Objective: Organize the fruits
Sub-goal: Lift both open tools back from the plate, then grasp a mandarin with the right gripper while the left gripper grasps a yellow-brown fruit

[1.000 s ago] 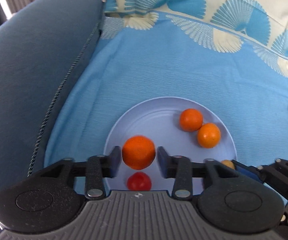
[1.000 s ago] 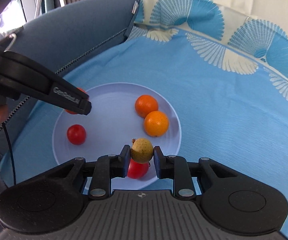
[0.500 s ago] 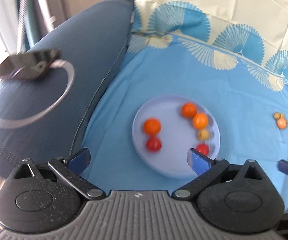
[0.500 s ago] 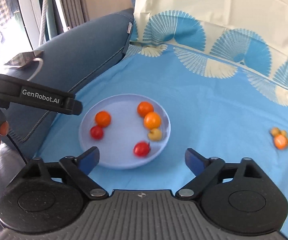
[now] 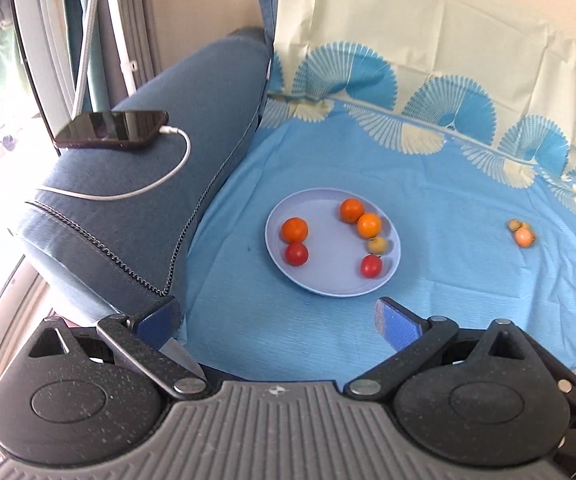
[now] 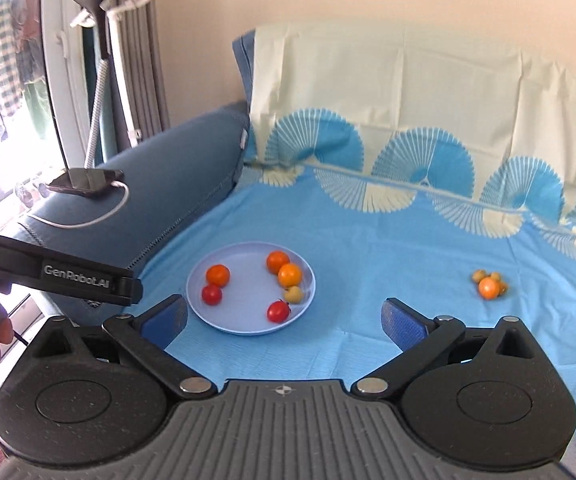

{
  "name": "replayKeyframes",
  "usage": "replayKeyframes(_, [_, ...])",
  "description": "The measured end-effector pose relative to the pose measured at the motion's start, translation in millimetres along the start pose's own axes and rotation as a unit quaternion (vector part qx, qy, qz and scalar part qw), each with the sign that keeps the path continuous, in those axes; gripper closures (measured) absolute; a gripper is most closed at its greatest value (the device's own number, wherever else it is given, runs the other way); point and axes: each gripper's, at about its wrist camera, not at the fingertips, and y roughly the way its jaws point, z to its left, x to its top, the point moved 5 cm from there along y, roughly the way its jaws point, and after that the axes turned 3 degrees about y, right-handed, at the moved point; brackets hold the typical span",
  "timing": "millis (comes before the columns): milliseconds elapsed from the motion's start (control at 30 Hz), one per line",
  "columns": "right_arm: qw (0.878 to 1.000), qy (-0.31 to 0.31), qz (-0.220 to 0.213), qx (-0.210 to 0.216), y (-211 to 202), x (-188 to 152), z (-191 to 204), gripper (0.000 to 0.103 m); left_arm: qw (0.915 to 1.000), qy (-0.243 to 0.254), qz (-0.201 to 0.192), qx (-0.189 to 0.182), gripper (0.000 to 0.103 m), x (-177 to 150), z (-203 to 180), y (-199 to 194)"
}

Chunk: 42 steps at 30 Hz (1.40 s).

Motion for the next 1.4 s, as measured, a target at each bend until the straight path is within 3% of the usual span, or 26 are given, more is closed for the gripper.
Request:
replayKeyframes(267, [0.999, -0.013, -0.033, 0.003, -33.0, 1.8, 9.4, 0.001, 0.9997, -0.006, -0.023, 0.0, 0.0, -4.4, -0.3, -28.1])
replayKeyframes(533, [0.999, -0.011, -0.042, 0.0, -39.9, 1.5, 11.8, 0.001, 0.9995, -0.007, -0.03, 0.0, 0.0, -6.5, 2.7, -38.0])
replayKeyframes(1400, [1.0, -0.012, -0.022, 0.0, -28.0, -1.8, 15.8, 0.001, 0.9999, -0.008, -0.015, -0.001, 0.0, -6.8, 5.9, -26.5])
